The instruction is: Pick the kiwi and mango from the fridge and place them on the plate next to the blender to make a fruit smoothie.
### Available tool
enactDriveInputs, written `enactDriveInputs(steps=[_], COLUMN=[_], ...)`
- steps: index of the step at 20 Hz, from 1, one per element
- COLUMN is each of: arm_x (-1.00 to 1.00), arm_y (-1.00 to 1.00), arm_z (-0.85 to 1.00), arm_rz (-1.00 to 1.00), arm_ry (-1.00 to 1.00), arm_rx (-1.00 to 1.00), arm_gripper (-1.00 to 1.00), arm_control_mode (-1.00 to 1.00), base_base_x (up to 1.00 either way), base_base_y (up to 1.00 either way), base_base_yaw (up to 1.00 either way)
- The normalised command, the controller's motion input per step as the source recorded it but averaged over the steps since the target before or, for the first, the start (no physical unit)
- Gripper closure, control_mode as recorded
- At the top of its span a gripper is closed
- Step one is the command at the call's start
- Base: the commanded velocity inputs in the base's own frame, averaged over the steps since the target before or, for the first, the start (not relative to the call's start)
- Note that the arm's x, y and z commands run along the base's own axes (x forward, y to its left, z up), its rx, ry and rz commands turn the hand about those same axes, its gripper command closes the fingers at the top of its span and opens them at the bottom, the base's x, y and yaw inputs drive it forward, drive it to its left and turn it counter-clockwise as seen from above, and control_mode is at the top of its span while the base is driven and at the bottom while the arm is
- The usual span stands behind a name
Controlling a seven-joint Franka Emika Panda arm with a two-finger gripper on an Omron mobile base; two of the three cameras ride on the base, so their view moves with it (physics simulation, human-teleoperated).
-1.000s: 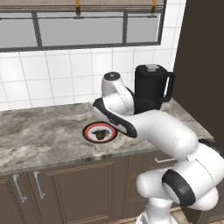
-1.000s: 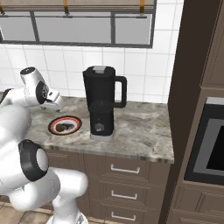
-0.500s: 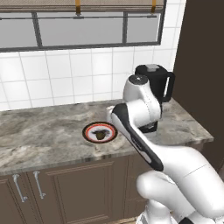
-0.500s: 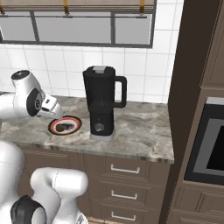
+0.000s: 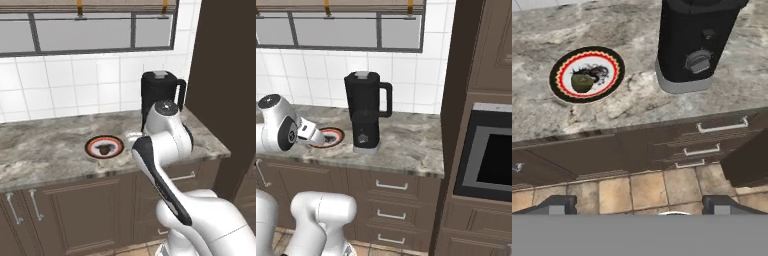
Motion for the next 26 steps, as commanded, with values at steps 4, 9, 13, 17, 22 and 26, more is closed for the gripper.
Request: enactDriveInputs(steps=[4,9,13,17,22,26], arm_x=[0.0,0.0,0.0,0.0,0.0,0.0], arm_y=[0.0,0.0,0.0,0.0,0.0,0.0], arm_z=[0.0,0.0,0.0,0.0,0.0,0.0], arm_rz=[0.0,0.0,0.0,0.0,0.0,0.0], arm_ry=[0.0,0.0,0.0,0.0,0.0,0.0], arm_rx=[0.0,0.0,0.0,0.0,0.0,0.0], arm_gripper=[-1.0,-1.0,-1.0,-1.0,-1.0,-1.0], arm_control_mode=[1.0,1.0,1.0,1.0,1.0,1.0], base_base_x=[-0.47,-0.03,-0.06,-0.18,-0.09,0.0], base_base_y=[-1.0,-1.0,-1.0,-1.0,-1.0,-1.0], base_base_yaw=[-0.1,-0.19,-0.27,-0.29,-0.24,-0.16])
